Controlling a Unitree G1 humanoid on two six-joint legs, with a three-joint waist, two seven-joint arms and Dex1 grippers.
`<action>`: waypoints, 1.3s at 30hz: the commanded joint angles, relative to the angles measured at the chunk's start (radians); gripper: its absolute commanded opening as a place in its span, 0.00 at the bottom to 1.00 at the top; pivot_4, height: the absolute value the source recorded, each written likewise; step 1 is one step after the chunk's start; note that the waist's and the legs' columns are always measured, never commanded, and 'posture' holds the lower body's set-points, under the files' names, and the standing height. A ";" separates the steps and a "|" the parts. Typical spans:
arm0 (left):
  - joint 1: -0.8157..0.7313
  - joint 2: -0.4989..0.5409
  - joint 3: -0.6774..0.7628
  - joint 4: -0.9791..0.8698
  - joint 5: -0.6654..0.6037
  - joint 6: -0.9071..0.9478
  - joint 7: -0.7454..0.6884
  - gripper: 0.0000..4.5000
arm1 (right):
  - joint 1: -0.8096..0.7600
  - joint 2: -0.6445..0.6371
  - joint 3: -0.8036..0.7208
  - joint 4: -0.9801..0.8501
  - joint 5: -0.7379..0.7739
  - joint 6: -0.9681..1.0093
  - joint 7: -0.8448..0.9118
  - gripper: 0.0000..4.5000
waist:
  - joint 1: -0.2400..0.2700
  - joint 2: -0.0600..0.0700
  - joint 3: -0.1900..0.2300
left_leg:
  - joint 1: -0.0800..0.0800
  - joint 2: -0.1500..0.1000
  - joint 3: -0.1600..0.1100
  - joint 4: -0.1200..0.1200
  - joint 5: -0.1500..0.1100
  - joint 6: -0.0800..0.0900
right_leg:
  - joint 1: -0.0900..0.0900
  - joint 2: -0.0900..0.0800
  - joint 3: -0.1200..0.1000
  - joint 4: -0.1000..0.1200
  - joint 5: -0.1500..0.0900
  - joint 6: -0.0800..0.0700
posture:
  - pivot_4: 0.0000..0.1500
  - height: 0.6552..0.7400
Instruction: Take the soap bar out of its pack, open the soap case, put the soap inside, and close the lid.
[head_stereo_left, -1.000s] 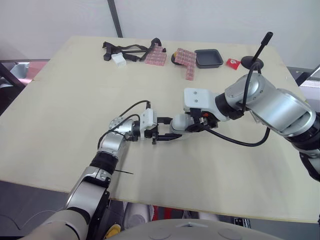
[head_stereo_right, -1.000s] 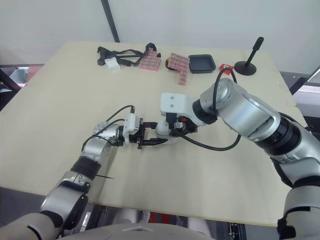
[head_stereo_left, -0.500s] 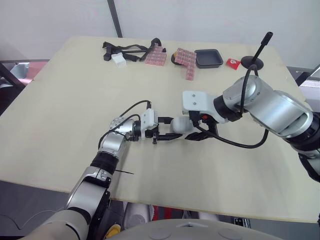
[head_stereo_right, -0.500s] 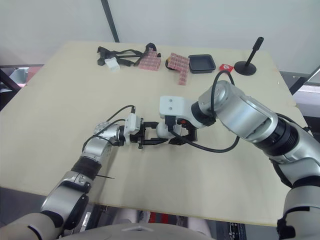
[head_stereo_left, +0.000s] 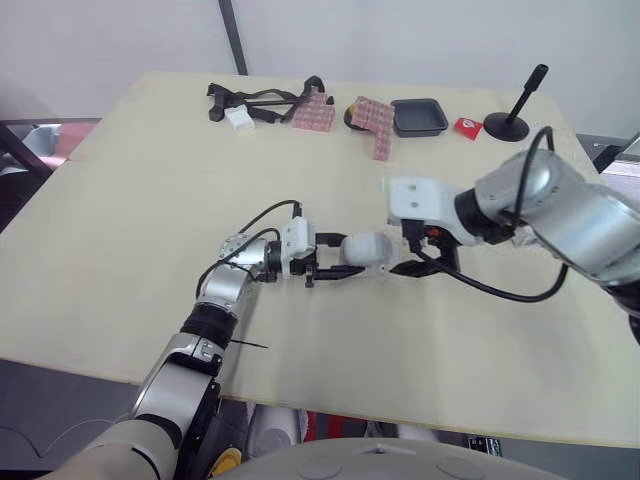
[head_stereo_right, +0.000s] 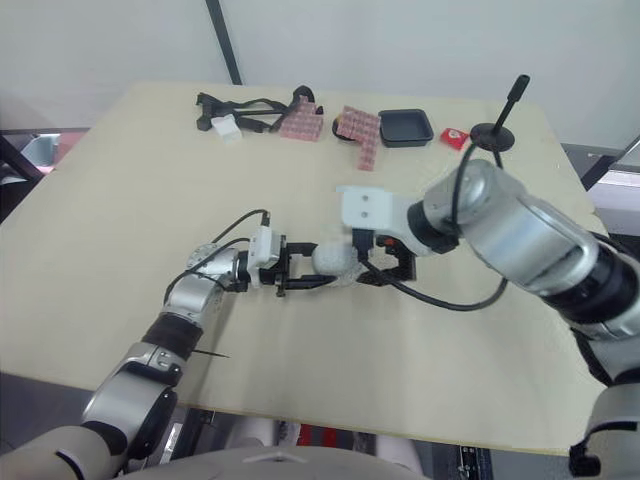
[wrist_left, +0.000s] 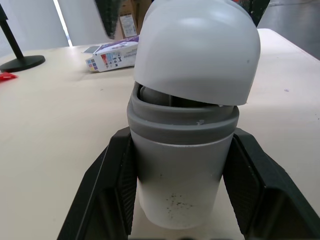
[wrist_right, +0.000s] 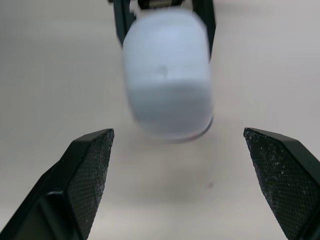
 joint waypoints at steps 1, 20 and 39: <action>-0.014 0.005 0.025 -0.022 -0.024 -0.013 0.003 0.42 | 0.025 -0.051 -0.096 -0.054 0.033 0.015 0.009 0.99 | -0.002 0.000 0.000 | 0.000 0.000 0.000 0.000 0.000 0.000 | 0.000 0.000 0.000 0.000 0.000 0.000 | 1.00 1.00; -0.018 0.007 0.021 -0.016 -0.017 -0.011 0.008 0.42 | -0.005 0.012 -0.322 -0.025 0.219 0.068 -0.020 0.00 | 0.002 0.000 0.000 | 0.000 0.000 0.000 0.001 0.000 0.000 | 0.000 0.001 0.000 0.000 0.000 0.000 | 1.00 1.00; -0.008 0.005 0.016 -0.019 -0.011 -0.017 0.019 0.42 | 0.022 0.104 -0.205 -0.001 0.219 0.052 -0.101 0.00 | 0.001 0.000 0.000 | 0.000 0.000 0.000 0.001 0.000 0.000 | 0.000 0.001 0.001 0.000 0.000 0.000 | 1.00 1.00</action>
